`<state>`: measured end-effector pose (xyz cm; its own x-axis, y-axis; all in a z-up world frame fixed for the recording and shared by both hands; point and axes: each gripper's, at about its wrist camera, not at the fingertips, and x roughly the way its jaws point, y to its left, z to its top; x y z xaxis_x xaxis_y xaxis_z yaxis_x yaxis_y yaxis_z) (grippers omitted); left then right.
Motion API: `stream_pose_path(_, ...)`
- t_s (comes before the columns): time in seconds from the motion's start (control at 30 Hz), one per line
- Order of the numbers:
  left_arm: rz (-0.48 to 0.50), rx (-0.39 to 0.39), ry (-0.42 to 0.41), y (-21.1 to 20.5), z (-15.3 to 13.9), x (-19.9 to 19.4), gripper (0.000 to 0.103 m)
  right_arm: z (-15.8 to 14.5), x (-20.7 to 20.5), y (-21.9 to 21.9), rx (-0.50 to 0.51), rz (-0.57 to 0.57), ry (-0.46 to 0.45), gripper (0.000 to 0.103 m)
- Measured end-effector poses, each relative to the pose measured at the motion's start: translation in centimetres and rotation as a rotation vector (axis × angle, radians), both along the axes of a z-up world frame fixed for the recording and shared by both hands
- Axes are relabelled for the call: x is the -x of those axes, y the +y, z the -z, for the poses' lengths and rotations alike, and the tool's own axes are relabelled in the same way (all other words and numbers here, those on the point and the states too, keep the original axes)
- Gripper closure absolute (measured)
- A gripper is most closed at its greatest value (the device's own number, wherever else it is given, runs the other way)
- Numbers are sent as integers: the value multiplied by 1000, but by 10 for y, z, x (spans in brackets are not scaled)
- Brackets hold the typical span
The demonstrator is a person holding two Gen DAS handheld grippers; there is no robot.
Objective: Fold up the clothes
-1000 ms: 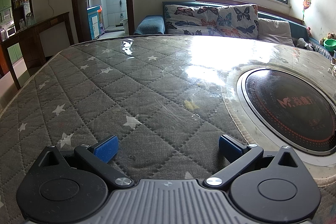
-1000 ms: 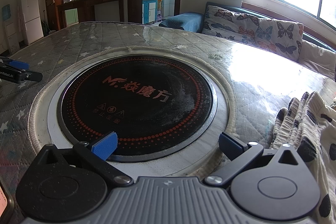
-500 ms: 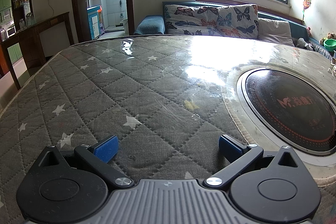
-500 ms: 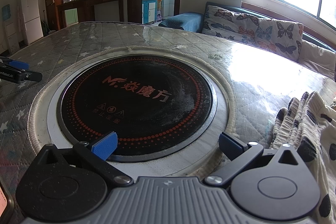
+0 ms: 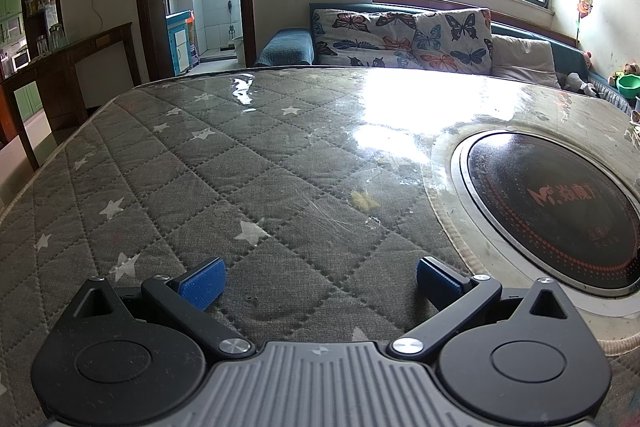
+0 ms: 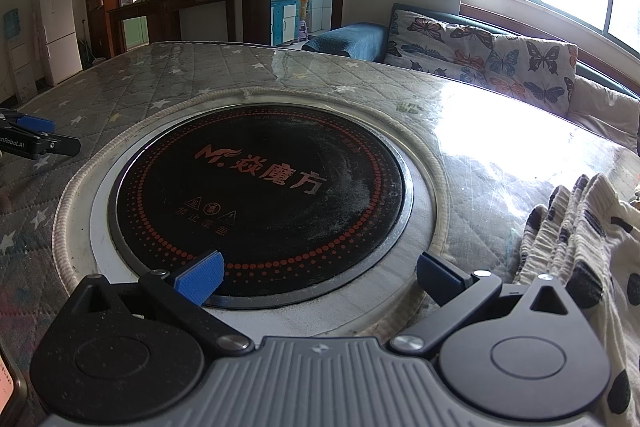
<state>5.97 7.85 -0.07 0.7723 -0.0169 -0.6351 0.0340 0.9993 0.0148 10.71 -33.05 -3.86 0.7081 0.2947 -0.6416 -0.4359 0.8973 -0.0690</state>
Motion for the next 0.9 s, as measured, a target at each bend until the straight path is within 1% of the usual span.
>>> stream_pose_path(0.9, 0, 2, 0, 2, 0, 0, 0, 0, 0, 0, -2, 1, 1, 0)
